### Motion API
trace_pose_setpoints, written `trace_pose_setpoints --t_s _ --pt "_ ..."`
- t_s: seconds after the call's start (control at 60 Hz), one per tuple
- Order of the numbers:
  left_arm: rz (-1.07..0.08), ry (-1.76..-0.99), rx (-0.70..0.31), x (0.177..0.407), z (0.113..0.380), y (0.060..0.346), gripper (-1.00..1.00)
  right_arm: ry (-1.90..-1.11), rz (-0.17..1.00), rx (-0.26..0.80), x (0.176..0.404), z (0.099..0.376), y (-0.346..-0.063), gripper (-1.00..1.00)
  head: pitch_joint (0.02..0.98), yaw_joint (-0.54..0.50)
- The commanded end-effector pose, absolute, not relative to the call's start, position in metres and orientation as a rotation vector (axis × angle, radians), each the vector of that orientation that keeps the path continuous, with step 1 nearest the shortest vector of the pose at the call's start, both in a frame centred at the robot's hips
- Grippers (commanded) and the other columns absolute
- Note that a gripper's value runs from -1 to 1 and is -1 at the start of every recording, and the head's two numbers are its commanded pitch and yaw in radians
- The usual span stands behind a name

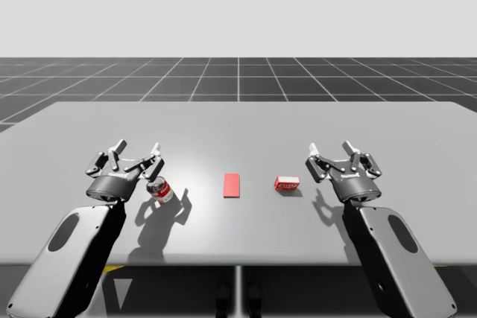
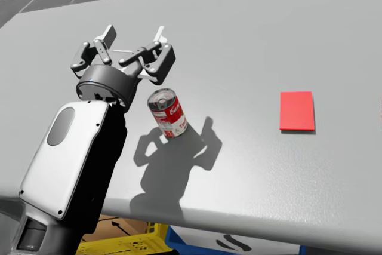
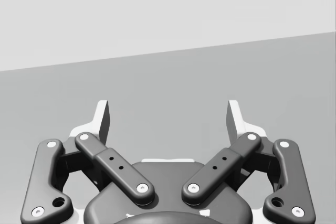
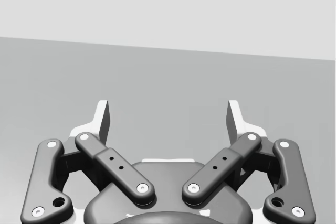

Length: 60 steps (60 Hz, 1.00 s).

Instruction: Look at the card. If it is red, pick the object on the left. If it is green, pick the object on the right.

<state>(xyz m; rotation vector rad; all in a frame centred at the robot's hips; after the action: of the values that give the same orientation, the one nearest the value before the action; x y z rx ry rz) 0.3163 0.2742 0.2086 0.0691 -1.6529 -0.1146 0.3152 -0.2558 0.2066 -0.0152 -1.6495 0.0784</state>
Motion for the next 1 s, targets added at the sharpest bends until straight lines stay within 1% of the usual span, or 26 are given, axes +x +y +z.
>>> trace_pose_setpoints --t_s 0.017,0.1,0.217,0.283,0.35,0.417,0.483,0.517,0.6,0.683,0.8,0.883,0.933,1.0 --pt "-0.114 -1.652 0.065 0.316 0.209 0.273 -1.0 -1.654 0.074 -0.014 0.315 0.207 -0.255 -1.0 0.87 0.42" --pt "-0.116 -1.653 0.06 0.315 0.21 0.272 -1.0 -1.654 0.073 -0.014 0.315 0.206 -0.255 -1.0 0.868 0.44" --pt "-0.119 -1.649 0.043 0.313 0.211 0.269 -1.0 -1.656 0.069 -0.014 0.315 0.206 -0.255 -1.0 0.865 0.44" --pt "-0.119 -1.64 0.006 0.31 0.214 0.266 -1.0 -1.655 0.068 -0.015 0.315 0.206 -0.255 -1.0 0.865 0.44" --pt "-0.11 -1.626 -0.052 0.306 0.22 0.265 -1.0 -1.655 0.067 -0.016 0.315 0.206 -0.255 -1.0 0.864 0.43" --pt "-0.104 -1.601 -0.114 0.296 0.231 0.264 -1.0 -1.655 0.065 -0.015 0.315 0.206 -0.255 -1.0 0.861 0.42" --pt "-0.108 -1.585 -0.129 0.288 0.237 0.266 -1.0 -1.653 0.065 -0.015 0.315 0.206 -0.255 -1.0 0.86 0.42" --pt "-0.125 -1.575 -0.147 0.279 0.241 0.267 -1.0 -1.652 0.064 -0.015 0.316 0.205 -0.255 -1.0 0.86 0.42" --pt "-0.168 -1.542 -0.152 0.266 0.243 0.269 -1.0 -1.65 0.065 -0.014 0.316 0.205 -0.254 -1.0 0.859 0.41" --pt "-0.223 -1.498 -0.147 0.249 0.241 0.272 -1.0 -1.649 0.066 -0.014 0.316 0.204 -0.254 -1.0 0.86 0.42" --pt "-0.251 -1.462 -0.112 0.233 0.234 0.278 -1.0 -1.649 0.067 -0.014 0.316 0.204 -0.254 -1.0 0.858 0.42" --pt "-0.266 -1.424 -0.093 0.223 0.223 0.282 -1.0 -1.65 0.067 -0.015 0.316 0.204 -0.254 -1.0 0.856 0.42" --pt "-0.264 -1.409 -0.094 0.219 0.217 0.283 -1.0 -1.651 0.067 -0.016 0.316 0.204 -0.254 -1.0 0.855 0.42" --pt "-0.271 -1.37 -0.089 0.214 0.205 0.286 -1.0 -1.653 0.068 -0.018 0.316 0.204 -0.254 -1.0 0.853 0.42"
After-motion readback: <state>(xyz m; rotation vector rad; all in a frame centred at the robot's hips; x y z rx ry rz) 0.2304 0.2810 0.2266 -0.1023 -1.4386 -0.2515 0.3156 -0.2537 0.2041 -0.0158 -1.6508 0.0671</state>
